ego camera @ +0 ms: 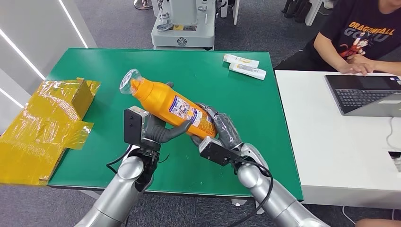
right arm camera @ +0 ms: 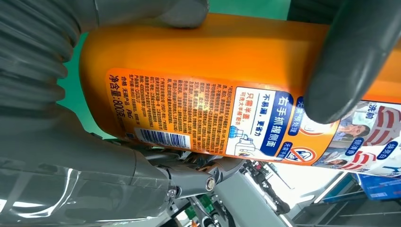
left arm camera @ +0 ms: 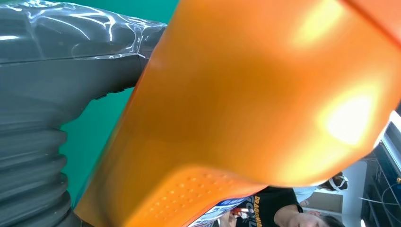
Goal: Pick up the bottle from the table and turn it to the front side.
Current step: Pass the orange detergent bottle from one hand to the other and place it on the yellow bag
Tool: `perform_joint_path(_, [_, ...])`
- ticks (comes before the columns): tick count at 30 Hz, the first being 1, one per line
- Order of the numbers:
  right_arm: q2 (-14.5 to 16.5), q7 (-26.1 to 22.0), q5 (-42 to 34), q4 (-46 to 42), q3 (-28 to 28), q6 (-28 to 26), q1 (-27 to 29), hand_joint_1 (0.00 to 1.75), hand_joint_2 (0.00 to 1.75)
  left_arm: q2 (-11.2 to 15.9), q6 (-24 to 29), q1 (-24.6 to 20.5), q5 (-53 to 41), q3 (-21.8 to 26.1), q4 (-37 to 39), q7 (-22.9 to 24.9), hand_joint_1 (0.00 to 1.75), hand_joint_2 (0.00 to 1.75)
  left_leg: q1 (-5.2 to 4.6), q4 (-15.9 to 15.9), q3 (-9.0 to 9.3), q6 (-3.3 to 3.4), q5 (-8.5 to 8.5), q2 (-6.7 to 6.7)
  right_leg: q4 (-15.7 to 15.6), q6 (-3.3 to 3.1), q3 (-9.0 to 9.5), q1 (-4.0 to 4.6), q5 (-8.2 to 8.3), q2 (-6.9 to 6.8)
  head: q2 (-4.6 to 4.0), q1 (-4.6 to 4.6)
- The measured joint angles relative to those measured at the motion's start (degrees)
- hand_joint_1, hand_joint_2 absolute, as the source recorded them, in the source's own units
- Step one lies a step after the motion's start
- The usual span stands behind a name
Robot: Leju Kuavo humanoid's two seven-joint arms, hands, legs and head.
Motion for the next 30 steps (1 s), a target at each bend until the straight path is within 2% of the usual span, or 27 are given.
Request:
perform_joint_path(9, [-1.62, -0.03, 1.04, 0.0, 0.03, -0.3, 0.96, 1.75, 1.75, 0.31, -0.03, 0.05, 0.24, 0.0, -0.17, -0.33, 0.0, 1.75, 0.0, 0.0, 0.0, 0.0, 0.0, 0.01, -0.02, 0.0, 0.0, 0.0, 0.0, 0.01, 0.0, 0.0])
perform_joint_path(10, [-1.81, -0.04, 1.1, 0.0, 0.03, -0.34, 1.08, 1.75, 1.75, 0.38, -0.03, 0.04, 0.32, 0.0, -0.17, -0.46, 0.17, 1.75, 0.0, 0.0, 0.0, 0.0, 0.0, 0.01, -0.02, 0.0, 0.0, 0.0, 0.0, 0.01, 0.0, 0.0])
perform_joint_path(13, [-2.4, -0.1, 1.13, 0.0, 0.03, -0.52, 1.4, 1.75, 1.75, 0.51, -0.02, 0.03, 0.67, -0.01, -0.17, -0.83, 1.47, 1.75, 0.0, 0.0, 0.0, 0.0, 0.0, 0.01, -0.01, 0.0, -0.01, 0.0, 0.0, 0.02, 0.0, 0.0])
perform_joint_path(14, [-2.57, -0.11, 1.11, 0.0, 0.03, -0.63, 1.44, 1.75, 1.75, 0.54, -0.05, 0.03, 0.84, -0.04, -0.17, -0.95, 1.74, 1.75, 0.0, 0.0, 0.0, 0.0, 0.0, 0.02, -0.01, 0.0, -0.01, 0.0, 0.0, 0.02, 0.0, 0.0])
perform_joint_path(30, [-4.02, -0.38, -0.49, -0.04, 0.57, -1.75, 1.42, 1.71, 1.75, 0.91, -1.18, 0.03, 2.99, -0.28, -0.17, -1.39, 1.75, 1.75, 0.0, 0.0, 0.0, 0.0, 0.0, 0.03, -0.01, 0.0, -0.01, 0.0, 0.0, 0.04, 0.0, 0.01])
